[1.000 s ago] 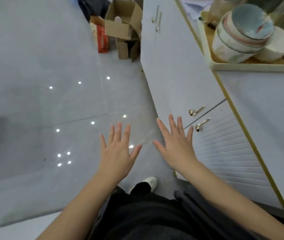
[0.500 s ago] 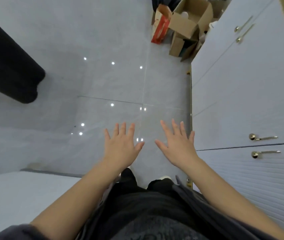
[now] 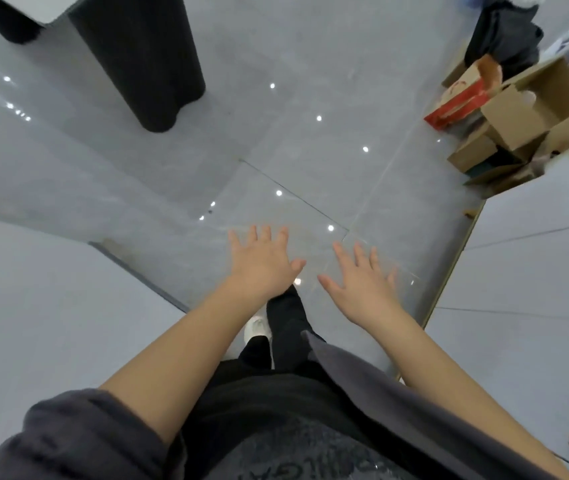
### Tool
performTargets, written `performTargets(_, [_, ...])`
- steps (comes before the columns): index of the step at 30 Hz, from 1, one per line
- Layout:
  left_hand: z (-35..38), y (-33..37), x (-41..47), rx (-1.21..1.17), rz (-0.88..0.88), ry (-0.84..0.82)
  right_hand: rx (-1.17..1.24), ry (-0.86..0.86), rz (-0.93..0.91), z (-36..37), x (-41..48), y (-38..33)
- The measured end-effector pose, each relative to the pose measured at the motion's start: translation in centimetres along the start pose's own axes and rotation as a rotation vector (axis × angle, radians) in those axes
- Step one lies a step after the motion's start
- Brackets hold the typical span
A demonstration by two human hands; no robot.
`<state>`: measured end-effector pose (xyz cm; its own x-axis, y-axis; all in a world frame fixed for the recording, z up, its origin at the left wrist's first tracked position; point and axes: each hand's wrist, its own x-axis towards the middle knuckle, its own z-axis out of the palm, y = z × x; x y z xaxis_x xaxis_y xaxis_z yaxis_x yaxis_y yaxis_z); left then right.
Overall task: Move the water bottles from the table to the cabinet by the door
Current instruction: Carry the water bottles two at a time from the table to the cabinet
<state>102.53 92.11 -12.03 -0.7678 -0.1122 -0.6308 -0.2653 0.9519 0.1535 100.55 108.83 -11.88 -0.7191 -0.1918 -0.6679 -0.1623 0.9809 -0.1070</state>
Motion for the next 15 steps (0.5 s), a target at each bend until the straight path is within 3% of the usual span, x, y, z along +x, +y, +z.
performTargets(15, [-5.2,-5.5,5.6,-0.262,-0.239,0.079,-0.366,-0.063,-0.335,-10.5,13.2,-8.2])
